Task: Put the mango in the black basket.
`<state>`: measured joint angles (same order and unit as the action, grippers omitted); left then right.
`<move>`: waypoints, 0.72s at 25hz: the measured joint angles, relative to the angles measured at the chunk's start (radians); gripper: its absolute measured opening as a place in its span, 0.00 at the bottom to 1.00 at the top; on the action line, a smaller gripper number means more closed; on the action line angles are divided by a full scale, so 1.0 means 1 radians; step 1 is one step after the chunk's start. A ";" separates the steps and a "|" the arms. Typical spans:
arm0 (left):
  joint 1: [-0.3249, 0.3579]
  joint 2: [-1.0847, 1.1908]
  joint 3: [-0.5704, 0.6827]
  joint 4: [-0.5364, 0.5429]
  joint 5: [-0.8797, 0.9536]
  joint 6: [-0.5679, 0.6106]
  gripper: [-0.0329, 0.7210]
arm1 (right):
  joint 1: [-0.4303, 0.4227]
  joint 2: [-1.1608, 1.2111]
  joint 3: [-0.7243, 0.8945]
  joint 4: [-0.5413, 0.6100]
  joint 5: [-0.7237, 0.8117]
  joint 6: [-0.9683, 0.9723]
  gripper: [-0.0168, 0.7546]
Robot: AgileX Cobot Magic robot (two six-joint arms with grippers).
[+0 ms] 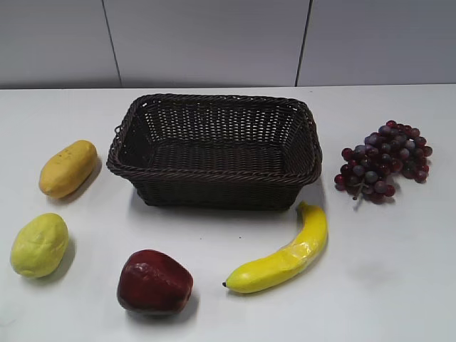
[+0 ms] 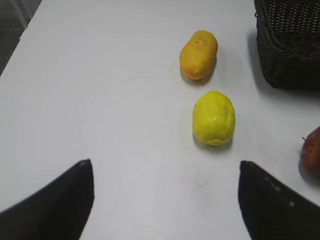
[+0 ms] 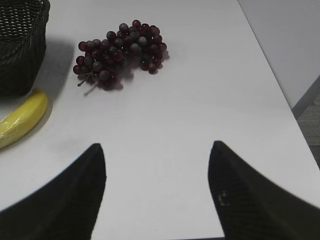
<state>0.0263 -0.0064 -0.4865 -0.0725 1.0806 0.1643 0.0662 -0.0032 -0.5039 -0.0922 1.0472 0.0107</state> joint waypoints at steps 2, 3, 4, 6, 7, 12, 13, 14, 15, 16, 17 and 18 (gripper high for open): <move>0.000 0.000 0.000 0.000 0.000 0.000 0.96 | 0.000 0.000 0.000 0.000 0.000 0.000 0.67; 0.000 0.000 0.000 0.000 0.000 0.000 0.96 | 0.000 0.000 0.000 0.000 0.000 0.000 0.67; 0.000 0.000 0.000 0.000 0.000 0.000 0.96 | 0.000 0.000 0.000 0.000 0.000 0.000 0.67; 0.000 0.000 0.000 0.000 0.000 0.000 0.96 | 0.000 0.000 0.000 0.000 0.000 0.000 0.67; 0.000 0.000 0.000 0.000 0.000 0.000 0.96 | 0.000 0.000 0.000 0.000 0.000 0.000 0.67; 0.000 0.000 0.000 0.000 0.000 0.000 0.95 | 0.000 0.000 0.000 0.000 0.000 0.000 0.67; 0.000 0.000 0.000 0.000 0.000 0.000 0.95 | 0.000 0.000 0.000 0.000 0.000 0.000 0.67; 0.000 0.000 0.000 0.000 0.000 0.000 0.95 | 0.000 0.000 0.000 0.000 0.000 0.000 0.67; 0.000 0.000 0.000 0.000 0.000 0.000 0.95 | 0.000 0.000 0.000 0.000 0.000 0.000 0.67; 0.000 0.000 0.000 0.000 0.000 0.000 0.95 | 0.000 0.000 0.000 0.000 0.000 0.000 0.67; 0.000 0.000 0.000 0.000 0.000 0.000 0.94 | 0.000 0.000 0.000 0.000 0.000 0.000 0.67; 0.000 0.000 0.000 0.000 0.000 0.000 0.94 | 0.000 0.000 0.000 0.000 0.000 0.000 0.67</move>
<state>0.0263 -0.0064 -0.4865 -0.0725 1.0806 0.1643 0.0662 -0.0032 -0.5039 -0.0922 1.0472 0.0107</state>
